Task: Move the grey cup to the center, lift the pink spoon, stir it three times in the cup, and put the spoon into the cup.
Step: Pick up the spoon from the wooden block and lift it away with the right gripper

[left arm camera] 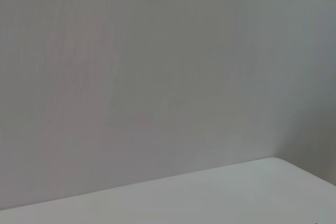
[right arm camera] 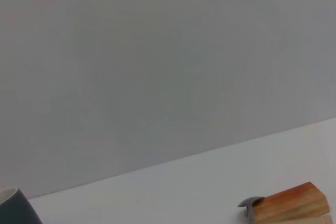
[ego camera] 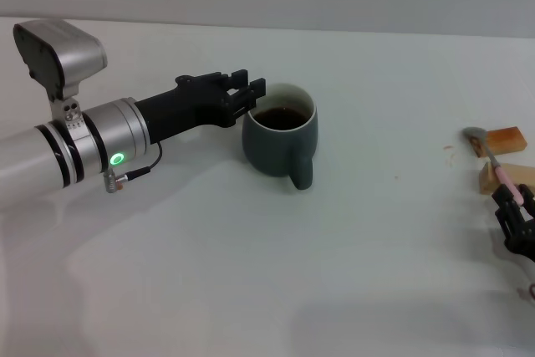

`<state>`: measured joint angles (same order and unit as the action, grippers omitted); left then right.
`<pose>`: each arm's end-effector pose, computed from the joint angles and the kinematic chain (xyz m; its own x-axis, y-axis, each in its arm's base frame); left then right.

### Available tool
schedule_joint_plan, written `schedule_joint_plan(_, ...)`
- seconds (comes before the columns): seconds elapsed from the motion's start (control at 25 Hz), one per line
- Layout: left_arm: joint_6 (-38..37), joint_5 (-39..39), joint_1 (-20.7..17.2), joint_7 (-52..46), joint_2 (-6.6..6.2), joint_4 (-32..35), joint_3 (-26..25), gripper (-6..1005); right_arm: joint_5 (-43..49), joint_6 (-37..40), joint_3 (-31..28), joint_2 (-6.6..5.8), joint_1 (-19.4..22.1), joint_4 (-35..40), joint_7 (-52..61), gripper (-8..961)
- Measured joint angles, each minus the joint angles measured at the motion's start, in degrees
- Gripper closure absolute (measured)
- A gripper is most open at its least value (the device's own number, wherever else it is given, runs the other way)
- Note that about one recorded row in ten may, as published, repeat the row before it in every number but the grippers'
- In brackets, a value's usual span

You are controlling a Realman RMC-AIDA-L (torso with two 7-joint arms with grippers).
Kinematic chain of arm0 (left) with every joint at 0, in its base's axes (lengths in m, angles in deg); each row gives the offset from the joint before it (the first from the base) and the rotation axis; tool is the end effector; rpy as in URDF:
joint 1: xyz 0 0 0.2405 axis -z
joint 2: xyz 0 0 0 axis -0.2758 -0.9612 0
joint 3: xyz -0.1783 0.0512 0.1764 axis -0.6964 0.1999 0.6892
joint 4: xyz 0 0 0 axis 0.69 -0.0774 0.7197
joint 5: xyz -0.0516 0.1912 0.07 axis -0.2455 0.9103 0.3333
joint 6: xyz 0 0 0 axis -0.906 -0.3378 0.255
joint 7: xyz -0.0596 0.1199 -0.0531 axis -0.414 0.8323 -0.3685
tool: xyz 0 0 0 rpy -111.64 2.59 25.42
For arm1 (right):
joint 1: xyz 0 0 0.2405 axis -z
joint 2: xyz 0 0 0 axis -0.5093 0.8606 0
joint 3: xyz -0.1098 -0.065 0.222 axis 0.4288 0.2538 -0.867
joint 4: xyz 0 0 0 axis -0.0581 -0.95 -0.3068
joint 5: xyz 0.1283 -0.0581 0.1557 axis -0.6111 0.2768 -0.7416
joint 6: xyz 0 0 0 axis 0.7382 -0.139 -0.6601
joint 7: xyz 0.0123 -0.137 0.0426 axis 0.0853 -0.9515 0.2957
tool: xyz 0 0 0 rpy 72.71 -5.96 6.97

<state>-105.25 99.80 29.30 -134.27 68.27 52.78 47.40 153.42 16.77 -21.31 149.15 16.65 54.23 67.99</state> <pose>-0.2385 0.3883 -0.0597 0.6674 0.3452 0.6599 0.6379 -0.7222 -0.2674 0.3714 0.2227 -0.0539 0.4609 -0.2244 -0.8586 -0.8855 -0.1799 -0.4284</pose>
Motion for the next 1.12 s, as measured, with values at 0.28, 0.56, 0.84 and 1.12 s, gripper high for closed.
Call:
schedule_joint_plan(0.28,0.14,-0.01,0.07,0.02,0.04,0.00,0.00,653,-0.05,-0.05,0.00,0.00,-0.44,0.08,0.00,692)
schedule_joint_plan(0.56,0.52,-0.02,0.24,0.02,0.08,0.00,0.00,653,-0.06,-0.51,-0.08,0.00,-0.69,0.16,0.00,694)
schedule_joint_plan(0.84,0.96,-0.01,0.31,0.02,0.09,0.00,0.00,653,-0.05,-1.11,-0.09,0.00,-0.78,0.17,0.01,713)
schedule_joint_plan(1.12,1.15,-0.01,0.31,0.02,0.14,0.00,0.00,653,-0.05,-1.32,-0.09,0.00,-0.87,0.17,0.01,733)
